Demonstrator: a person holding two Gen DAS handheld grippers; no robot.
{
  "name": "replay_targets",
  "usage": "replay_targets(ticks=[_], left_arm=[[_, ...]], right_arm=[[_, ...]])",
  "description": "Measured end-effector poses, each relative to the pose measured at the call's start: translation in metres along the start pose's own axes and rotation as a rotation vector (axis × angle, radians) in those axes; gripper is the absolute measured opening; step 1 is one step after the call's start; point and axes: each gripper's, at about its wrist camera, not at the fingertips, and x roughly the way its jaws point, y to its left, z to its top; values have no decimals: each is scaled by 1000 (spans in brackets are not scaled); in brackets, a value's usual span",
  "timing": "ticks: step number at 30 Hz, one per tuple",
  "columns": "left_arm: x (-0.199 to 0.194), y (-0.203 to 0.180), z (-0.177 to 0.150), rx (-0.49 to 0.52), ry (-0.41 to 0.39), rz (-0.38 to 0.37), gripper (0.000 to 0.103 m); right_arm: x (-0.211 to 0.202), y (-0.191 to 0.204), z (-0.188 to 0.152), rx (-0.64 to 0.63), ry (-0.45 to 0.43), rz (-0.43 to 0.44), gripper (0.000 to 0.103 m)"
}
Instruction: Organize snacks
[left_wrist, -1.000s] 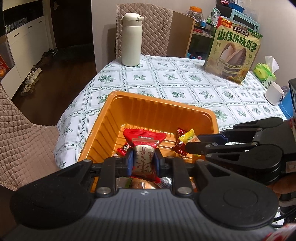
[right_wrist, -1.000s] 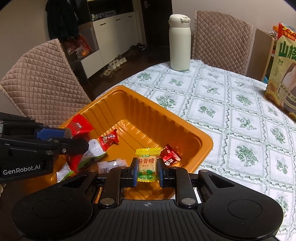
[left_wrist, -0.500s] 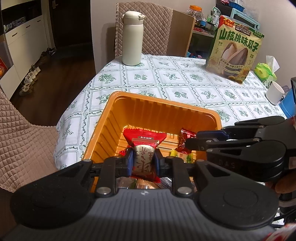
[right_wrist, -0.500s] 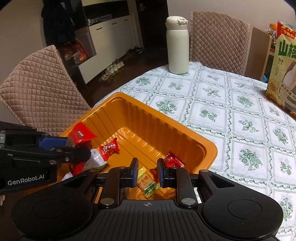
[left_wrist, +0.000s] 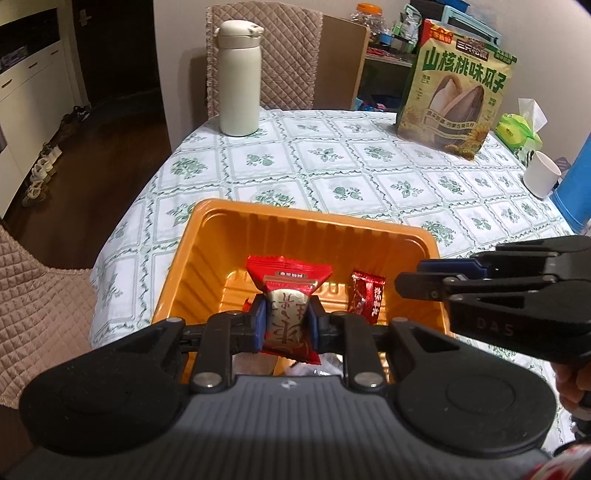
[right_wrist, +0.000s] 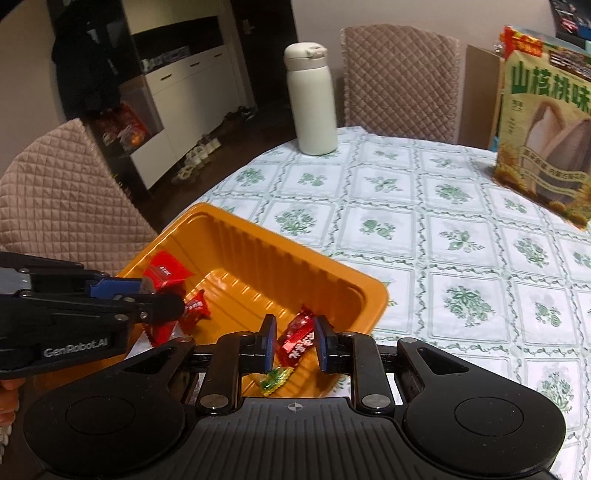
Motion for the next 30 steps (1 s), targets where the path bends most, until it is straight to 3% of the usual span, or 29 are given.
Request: replay_targets(ticks=[11, 14, 26, 28, 30], left_arm=[[19, -4, 10, 38, -9, -28, 22], [18, -2, 8, 37, -2, -24, 31], [-16, 8, -9, -1, -12, -42, 34], [-26, 8, -13, -6, -14, -41, 40], [-37, 7, -16, -8, -24, -37, 45]], right_arm=[[-19, -10, -1, 58, -49, -40, 23], [-25, -11, -2, 70, -58, -45, 23], [-45, 4, -12, 71, -78, -34, 24], [-48, 7, -15, 73, -79, -27, 29], [-54, 11, -18, 78, -88, -25, 43]])
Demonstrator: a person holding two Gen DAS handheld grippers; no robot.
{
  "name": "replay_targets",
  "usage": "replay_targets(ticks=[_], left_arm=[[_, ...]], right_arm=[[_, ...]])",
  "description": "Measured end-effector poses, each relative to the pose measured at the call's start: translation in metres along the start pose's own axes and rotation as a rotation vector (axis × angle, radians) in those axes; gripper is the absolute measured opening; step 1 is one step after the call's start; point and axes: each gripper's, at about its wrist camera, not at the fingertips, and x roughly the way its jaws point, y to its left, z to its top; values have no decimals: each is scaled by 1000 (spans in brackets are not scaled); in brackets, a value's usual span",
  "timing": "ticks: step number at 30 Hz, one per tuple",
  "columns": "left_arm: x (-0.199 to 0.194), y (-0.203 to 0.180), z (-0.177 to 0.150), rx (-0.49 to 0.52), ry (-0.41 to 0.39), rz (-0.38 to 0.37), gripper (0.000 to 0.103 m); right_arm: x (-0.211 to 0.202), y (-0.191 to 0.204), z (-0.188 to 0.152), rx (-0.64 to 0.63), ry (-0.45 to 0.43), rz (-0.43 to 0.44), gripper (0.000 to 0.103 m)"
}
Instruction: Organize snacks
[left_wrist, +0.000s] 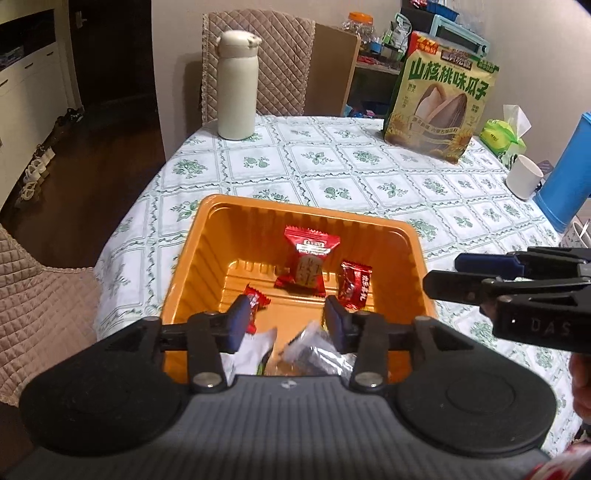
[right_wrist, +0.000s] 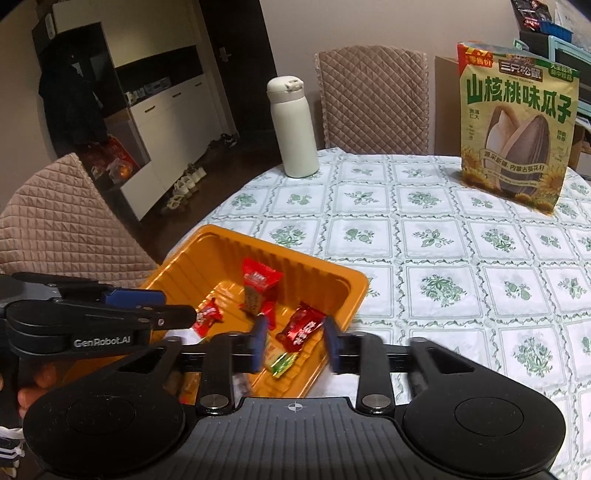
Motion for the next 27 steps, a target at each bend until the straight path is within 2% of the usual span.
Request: replay_targets(ticks=[2, 9, 11, 16, 27], left_arm=[[-14, -2, -5, -5, -9, 4, 49], [-60, -25, -26, -34, -28, 33, 66], [-71, -36, -35, -42, -26, 41, 67], [-93, -72, -59, -77, -14, 44, 68], [-120, -162, -111, -106, 3, 79, 70]], right_arm=[[-9, 2, -4, 10, -23, 6, 60], [-49, -2, -19, 82, -31, 35, 75], [-62, -7, -26, 101, -26, 38, 81], [-96, -21, -45, 92, 12, 26, 85], [-165, -60, -100, 26, 73, 17, 85]])
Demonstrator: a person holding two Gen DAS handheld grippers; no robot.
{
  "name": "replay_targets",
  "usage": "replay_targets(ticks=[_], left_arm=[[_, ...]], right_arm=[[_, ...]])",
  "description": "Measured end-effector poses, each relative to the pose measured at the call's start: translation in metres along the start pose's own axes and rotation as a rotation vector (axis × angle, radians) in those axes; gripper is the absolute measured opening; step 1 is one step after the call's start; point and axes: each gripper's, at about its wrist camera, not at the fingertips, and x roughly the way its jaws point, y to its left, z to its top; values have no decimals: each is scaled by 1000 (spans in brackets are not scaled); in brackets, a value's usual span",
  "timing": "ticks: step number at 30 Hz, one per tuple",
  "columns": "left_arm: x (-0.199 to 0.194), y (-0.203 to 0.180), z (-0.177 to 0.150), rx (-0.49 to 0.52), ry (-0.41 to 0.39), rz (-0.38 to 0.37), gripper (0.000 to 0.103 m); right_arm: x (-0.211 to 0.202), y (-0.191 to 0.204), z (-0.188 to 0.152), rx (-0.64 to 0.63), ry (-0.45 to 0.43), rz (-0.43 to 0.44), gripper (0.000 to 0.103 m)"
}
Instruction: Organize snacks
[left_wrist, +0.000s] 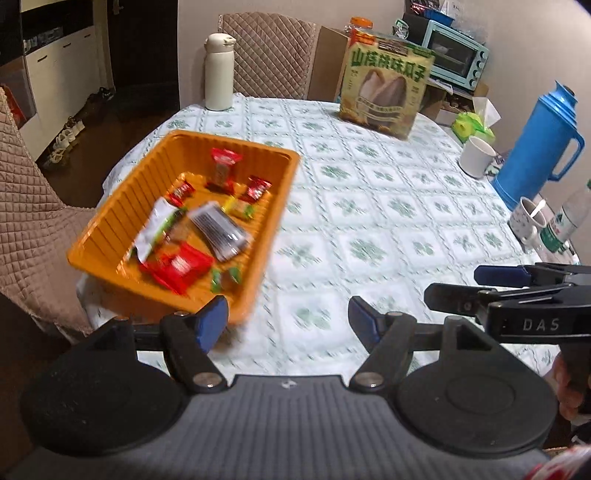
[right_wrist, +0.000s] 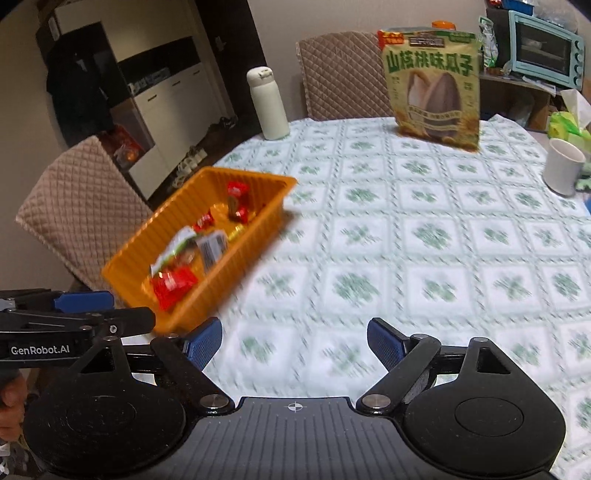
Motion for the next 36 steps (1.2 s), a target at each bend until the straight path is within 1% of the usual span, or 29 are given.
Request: replay_targets(ticks=[6, 16, 23, 36], left_arm=[[-8, -35, -26, -13, 16, 14, 71], [-20, -69, -50, -8, 16, 21, 71], [-25, -80, -55, -1, 9, 20, 71], [-27, -84, -57, 2, 4, 21, 71]], right_arm=[[-27, -23, -27, 0, 24, 0, 85], [-54, -48, -58, 9, 34, 0, 85], [-64, -54, -65, 9, 27, 4, 85], [-69, -56, -67, 8, 21, 5, 85]])
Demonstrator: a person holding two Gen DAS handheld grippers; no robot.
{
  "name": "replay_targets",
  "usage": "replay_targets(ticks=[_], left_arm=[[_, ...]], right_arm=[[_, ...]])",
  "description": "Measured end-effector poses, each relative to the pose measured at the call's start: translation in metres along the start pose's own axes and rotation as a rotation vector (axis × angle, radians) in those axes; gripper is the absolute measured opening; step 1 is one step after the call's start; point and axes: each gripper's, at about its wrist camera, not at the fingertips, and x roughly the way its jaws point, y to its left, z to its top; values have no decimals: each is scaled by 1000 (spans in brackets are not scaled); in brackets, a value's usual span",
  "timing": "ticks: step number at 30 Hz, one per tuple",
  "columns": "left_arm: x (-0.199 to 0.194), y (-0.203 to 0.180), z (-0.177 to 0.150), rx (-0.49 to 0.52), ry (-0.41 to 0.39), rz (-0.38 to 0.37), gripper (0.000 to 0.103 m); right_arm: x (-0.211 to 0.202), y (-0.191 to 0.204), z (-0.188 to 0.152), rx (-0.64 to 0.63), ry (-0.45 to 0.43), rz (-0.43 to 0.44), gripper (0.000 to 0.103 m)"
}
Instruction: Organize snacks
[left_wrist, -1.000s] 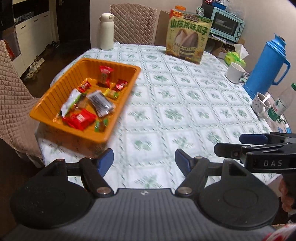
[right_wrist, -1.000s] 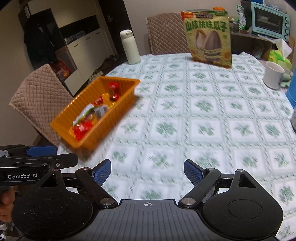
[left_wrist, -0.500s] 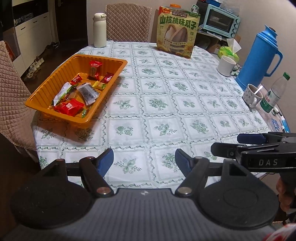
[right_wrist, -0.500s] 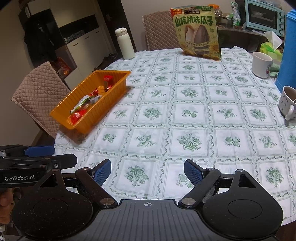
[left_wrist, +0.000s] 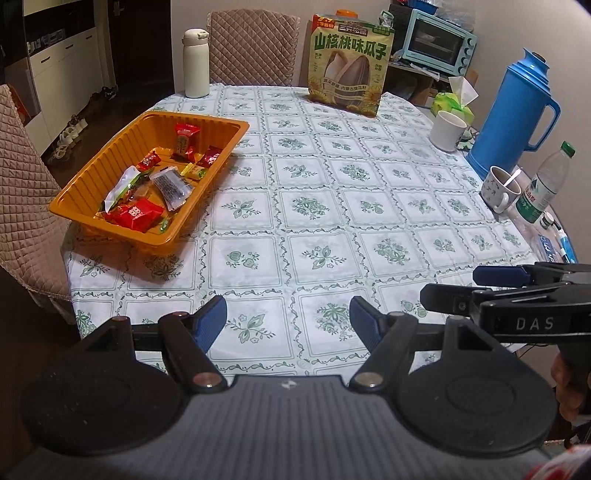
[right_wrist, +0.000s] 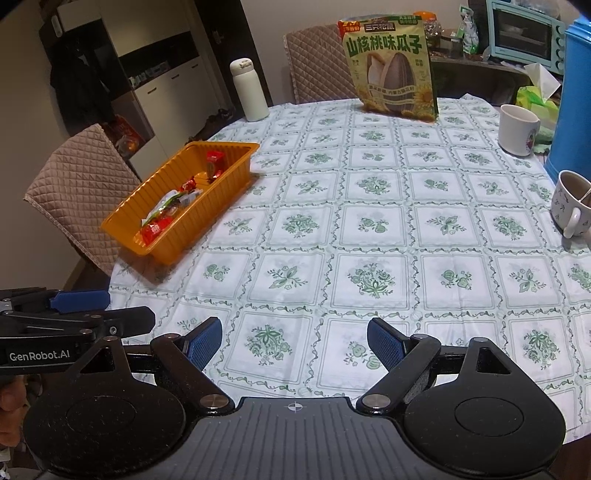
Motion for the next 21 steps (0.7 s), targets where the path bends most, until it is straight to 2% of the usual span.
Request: replay_targets(ticks=[21], left_arm=[[0, 1, 1, -6, -2, 11, 71]], right_arm=[[3, 0, 4, -8, 1, 10, 85]])
